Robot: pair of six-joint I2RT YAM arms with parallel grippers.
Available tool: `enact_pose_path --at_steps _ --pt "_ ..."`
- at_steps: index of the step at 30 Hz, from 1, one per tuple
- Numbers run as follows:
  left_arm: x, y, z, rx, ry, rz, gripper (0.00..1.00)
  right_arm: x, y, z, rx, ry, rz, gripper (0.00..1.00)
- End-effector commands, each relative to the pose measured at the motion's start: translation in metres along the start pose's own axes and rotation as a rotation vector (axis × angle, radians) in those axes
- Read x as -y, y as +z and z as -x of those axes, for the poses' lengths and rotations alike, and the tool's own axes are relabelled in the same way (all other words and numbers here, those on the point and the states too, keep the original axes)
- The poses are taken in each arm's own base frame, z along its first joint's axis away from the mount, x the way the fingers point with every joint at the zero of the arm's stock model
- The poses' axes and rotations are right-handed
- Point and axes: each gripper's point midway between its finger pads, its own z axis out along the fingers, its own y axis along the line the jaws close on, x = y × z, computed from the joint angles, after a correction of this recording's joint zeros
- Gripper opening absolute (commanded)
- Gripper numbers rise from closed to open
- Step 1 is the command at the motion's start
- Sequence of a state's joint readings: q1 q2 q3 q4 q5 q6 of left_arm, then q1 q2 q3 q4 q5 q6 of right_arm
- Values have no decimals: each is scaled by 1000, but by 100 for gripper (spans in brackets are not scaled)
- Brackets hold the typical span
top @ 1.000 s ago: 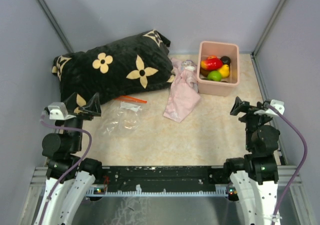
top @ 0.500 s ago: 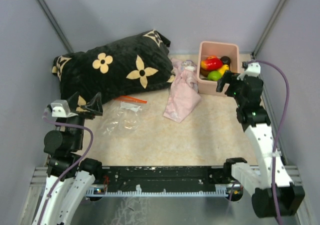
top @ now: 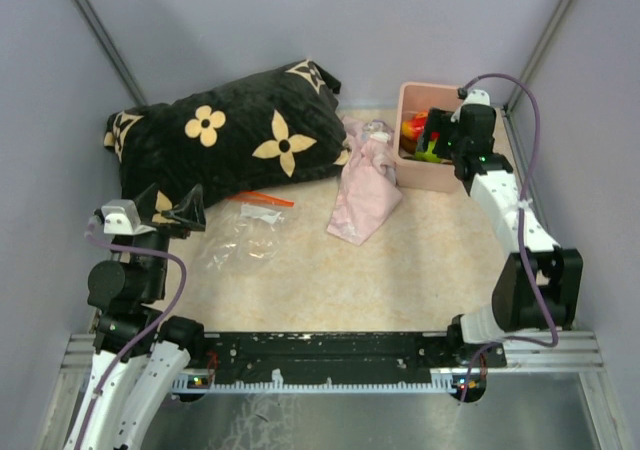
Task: Place the food in the zip-top bag and seal the zipper
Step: Move the bin to the center of the board.
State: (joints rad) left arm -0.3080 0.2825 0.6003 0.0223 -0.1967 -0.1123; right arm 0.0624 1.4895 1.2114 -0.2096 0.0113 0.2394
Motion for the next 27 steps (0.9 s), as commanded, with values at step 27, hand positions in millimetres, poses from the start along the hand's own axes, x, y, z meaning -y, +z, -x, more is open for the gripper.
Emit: enact_pose_path --at_steps 27 --pt "15 3 -5 -25 -22 -68 100 56 -65 -89 -224 34 -252 89"
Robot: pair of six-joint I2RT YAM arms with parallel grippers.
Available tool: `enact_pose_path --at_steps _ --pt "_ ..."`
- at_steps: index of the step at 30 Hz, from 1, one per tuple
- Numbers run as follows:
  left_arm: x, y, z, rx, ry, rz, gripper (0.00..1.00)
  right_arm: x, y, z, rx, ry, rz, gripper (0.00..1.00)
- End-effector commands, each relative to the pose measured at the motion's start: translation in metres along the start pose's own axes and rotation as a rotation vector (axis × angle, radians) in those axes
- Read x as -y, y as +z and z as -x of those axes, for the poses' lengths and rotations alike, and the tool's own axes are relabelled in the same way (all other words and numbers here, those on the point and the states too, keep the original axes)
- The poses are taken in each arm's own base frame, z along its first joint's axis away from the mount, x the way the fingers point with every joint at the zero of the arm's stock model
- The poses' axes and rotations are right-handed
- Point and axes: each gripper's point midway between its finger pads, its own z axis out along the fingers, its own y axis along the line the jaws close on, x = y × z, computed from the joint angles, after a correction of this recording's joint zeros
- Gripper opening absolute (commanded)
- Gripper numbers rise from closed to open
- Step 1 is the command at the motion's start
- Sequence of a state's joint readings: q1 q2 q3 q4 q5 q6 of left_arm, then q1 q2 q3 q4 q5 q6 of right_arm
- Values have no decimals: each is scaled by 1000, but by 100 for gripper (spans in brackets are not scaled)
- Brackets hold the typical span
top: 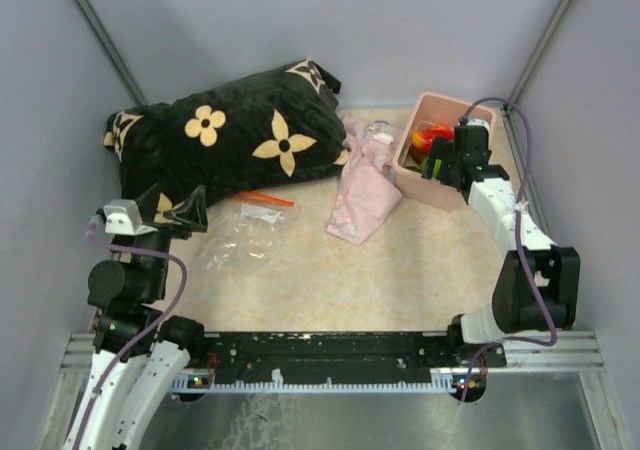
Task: Place the food in the zip-top bag and seal the zipper
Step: Move the bin to the center of the board.
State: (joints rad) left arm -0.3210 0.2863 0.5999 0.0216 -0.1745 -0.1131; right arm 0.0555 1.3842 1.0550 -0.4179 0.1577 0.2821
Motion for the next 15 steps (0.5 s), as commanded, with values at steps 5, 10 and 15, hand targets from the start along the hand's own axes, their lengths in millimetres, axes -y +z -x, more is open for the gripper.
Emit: enact_pose_path --at_steps 5,10,15 --pt "14 10 -13 -80 -44 -51 100 23 -41 -33 -31 18 -42 91" --pt "26 21 -42 -221 -78 -88 100 33 -50 -55 -81 16 -73 93" --pt "31 29 -67 -349 -104 -93 100 44 -62 -68 -84 62 -109 96"
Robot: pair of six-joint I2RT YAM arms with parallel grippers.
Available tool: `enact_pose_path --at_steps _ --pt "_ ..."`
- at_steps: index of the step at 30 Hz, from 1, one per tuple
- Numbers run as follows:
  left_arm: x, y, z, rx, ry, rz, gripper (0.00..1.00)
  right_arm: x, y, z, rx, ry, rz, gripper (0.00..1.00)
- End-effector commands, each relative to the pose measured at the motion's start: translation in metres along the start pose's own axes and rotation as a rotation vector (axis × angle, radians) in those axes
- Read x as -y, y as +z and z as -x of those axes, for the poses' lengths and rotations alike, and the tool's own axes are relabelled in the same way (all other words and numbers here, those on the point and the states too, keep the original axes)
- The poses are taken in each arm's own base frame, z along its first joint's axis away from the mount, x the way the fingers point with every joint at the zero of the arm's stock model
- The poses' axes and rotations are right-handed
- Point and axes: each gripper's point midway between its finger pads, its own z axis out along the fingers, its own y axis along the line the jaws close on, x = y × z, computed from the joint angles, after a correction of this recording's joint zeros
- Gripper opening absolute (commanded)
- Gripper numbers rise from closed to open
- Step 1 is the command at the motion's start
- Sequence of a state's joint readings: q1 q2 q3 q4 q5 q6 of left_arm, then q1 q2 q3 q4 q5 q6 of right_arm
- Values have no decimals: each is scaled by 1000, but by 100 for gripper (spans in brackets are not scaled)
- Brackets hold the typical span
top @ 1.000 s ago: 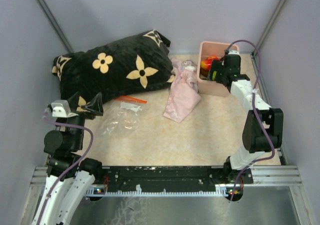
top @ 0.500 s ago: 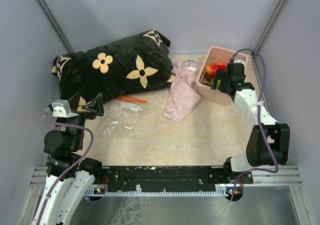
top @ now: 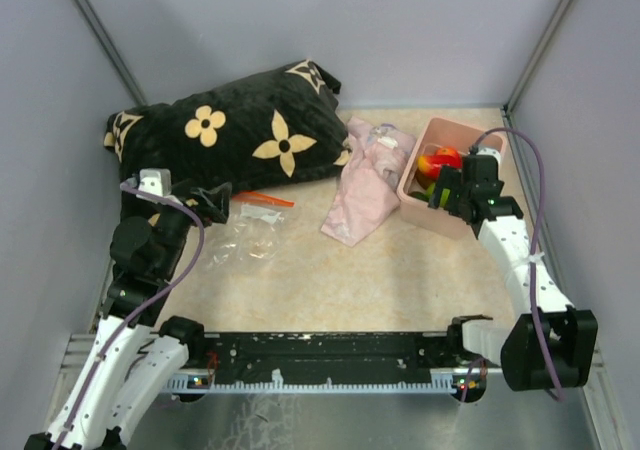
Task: Place the food in the zip-top bag and seal the zipper
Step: Move the bin to the center of the board.
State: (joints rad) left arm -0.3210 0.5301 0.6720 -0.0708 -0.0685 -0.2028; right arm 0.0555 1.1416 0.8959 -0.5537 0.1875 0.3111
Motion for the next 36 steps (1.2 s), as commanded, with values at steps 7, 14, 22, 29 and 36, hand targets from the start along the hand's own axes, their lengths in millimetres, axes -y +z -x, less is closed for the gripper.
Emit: enact_pose_path --at_steps 7,14,22,29,36 --pt "9 13 -32 -205 -74 -9 100 41 -32 -27 2 126 -143 99" --pt "6 14 -55 -305 -102 19 100 60 -39 -30 30 210 -203 99" --pt "16 22 -91 -481 -80 -52 100 32 -62 3 152 139 -11 99" --pt "20 39 -130 -650 -80 0 99 -11 -84 12 247 43 268 99" --pt "10 63 -140 -635 -256 229 99 -37 -85 2 245 -36 356 99"
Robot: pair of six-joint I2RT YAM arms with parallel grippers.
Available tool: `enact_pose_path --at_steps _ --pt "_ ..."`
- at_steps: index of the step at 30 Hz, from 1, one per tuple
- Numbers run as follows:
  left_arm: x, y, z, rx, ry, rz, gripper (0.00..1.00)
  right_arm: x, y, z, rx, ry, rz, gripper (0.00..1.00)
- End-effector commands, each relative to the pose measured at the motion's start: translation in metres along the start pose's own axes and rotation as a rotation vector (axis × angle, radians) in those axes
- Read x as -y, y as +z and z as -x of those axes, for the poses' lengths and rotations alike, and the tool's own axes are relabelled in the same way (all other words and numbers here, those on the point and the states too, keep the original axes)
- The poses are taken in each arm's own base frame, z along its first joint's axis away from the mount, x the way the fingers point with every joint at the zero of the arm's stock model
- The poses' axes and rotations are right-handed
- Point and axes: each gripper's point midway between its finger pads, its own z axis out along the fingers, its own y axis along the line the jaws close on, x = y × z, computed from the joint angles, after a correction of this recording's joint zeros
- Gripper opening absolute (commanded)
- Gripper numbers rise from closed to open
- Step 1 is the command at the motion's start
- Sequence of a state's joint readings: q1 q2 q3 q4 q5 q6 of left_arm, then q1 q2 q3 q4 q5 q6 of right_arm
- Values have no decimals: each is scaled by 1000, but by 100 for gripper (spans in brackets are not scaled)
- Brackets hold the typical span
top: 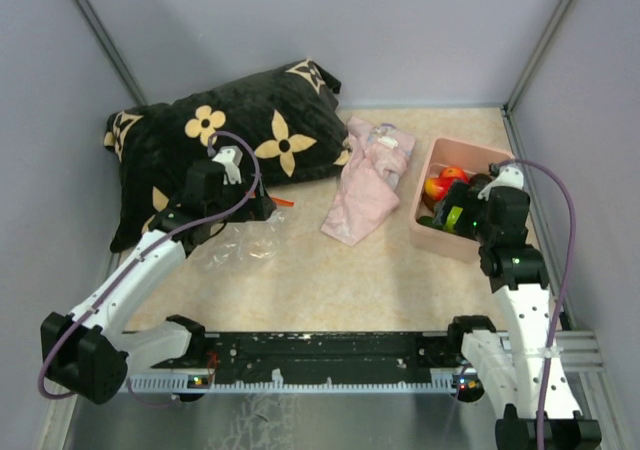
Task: Place the food in the zip-top bag and seal the zipper
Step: Move the bin to the center of the board, then pick up the zipper food storage bag at the center of the board.
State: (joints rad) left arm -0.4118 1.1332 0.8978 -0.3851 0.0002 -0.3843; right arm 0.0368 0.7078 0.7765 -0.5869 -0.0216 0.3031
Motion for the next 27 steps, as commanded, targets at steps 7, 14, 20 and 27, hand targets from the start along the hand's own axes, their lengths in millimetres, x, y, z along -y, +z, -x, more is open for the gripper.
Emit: enact_pose_path --at_steps 7,14,20,27 --pt "-8 26 31 83 -301 156 99 -30 -2 -1 37 -62 160 99" --pt "-23 62 16 -7 -259 254 99 -35 -10 0 68 -58 193 99" --pt "-47 84 10 -74 -188 408 99 -39 -14 1 89 -54 220 99" --pt "-64 102 -5 -164 -142 515 99 -41 -16 1 106 -52 230 99"
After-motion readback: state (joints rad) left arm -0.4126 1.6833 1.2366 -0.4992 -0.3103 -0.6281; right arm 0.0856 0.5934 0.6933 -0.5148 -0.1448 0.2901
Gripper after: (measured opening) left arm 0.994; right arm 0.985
